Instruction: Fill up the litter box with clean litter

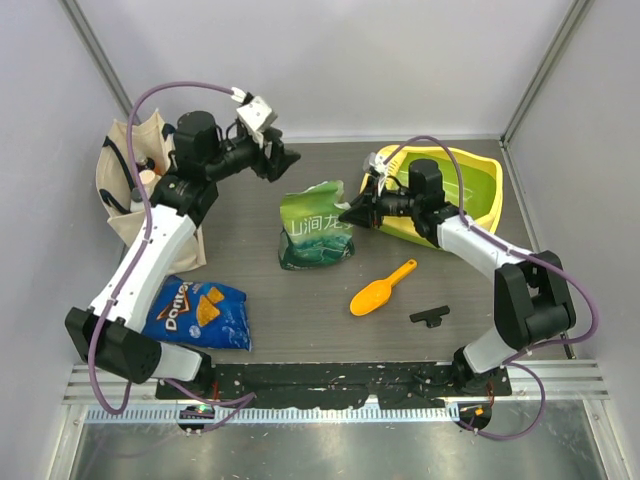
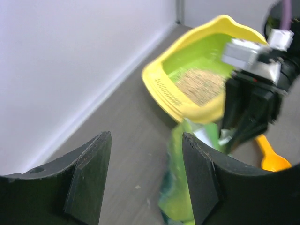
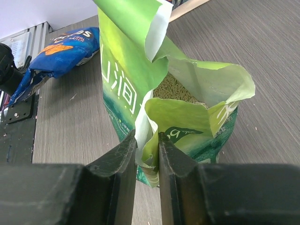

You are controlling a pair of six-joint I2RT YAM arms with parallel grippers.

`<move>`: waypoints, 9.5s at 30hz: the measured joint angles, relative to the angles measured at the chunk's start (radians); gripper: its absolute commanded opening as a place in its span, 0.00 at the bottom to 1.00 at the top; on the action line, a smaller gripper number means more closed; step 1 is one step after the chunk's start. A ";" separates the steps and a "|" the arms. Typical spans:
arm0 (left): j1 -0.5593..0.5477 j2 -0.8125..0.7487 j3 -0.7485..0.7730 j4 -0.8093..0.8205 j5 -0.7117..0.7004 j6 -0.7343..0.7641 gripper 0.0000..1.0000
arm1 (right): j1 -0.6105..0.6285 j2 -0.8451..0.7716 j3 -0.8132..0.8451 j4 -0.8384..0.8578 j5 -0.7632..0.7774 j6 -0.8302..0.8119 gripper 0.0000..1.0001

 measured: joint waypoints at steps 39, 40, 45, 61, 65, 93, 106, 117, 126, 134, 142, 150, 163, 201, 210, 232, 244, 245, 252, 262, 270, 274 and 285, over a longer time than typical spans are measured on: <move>0.019 0.576 0.183 0.203 0.414 -0.332 0.21 | 0.001 0.094 0.068 0.068 0.026 0.102 0.18; 0.016 0.578 0.183 0.203 0.420 -0.335 0.21 | 0.002 0.098 0.071 0.069 0.026 0.103 0.18; 0.005 0.590 0.183 0.210 0.452 -0.362 0.20 | 0.003 0.112 0.084 0.069 0.023 0.106 0.18; -0.026 0.601 0.174 0.277 0.525 -0.467 0.18 | -0.003 0.169 0.150 0.042 0.014 0.090 0.17; -0.018 0.610 0.169 0.375 0.519 -0.581 0.20 | -0.003 0.175 0.169 0.015 0.006 0.068 0.17; -0.008 0.740 0.303 0.098 0.426 -0.204 0.01 | -0.003 0.180 0.188 -0.032 -0.006 0.063 0.13; -0.017 0.703 0.191 0.182 0.463 -0.273 0.00 | -0.006 0.187 0.189 -0.032 -0.009 0.083 0.16; -0.018 0.703 0.187 0.248 0.491 -0.383 0.00 | -0.016 0.187 0.189 -0.038 0.012 0.036 0.27; -0.019 0.703 0.185 0.248 0.508 -0.408 0.00 | -0.018 0.186 0.189 -0.063 0.023 -0.061 0.42; -0.019 0.704 0.180 0.251 0.508 -0.410 0.00 | -0.022 0.186 0.189 -0.084 0.016 -0.119 0.52; -0.019 0.704 0.179 0.256 0.519 -0.429 0.00 | -0.032 0.187 0.211 -0.125 -0.011 -0.162 0.54; -0.020 0.704 0.150 0.316 0.524 -0.499 0.00 | -0.047 0.202 0.247 -0.162 0.001 -0.182 0.49; -0.025 0.704 0.137 0.391 0.534 -0.586 0.00 | -0.058 0.198 0.264 -0.240 0.024 -0.227 0.53; -0.036 0.704 0.112 0.428 0.613 -0.650 0.00 | -0.119 0.307 0.381 -0.330 -0.231 -0.315 0.50; -0.024 0.704 0.107 0.448 0.612 -0.688 0.00 | -0.111 0.320 0.381 -0.309 -0.259 -0.261 0.41; 0.021 0.704 0.105 0.466 0.609 -0.715 0.00 | -0.098 0.411 0.162 0.750 -0.262 0.701 0.45; 0.023 0.704 0.105 0.422 0.595 -0.676 0.00 | -0.080 0.362 0.143 0.422 -0.191 0.401 0.42; 0.023 0.704 0.105 0.420 0.594 -0.674 0.00 | -0.078 0.357 0.143 0.408 -0.187 0.388 0.41; 0.024 0.704 0.105 0.411 0.593 -0.666 0.00 | -0.076 0.349 0.119 0.472 -0.175 0.456 0.39; 0.035 0.704 0.105 0.396 0.592 -0.656 0.00 | -0.076 0.384 0.084 0.802 -0.175 0.800 0.38; 0.037 0.703 0.105 0.358 0.584 -0.624 0.00 | -0.074 0.388 0.063 0.827 -0.171 0.818 0.33; 0.046 0.698 0.105 0.319 0.574 -0.588 0.22 | -0.074 0.388 0.063 0.790 -0.158 0.778 0.11; 0.195 0.540 0.136 0.010 0.430 -0.388 0.57 | -0.068 0.385 0.125 0.598 -0.153 0.727 0.01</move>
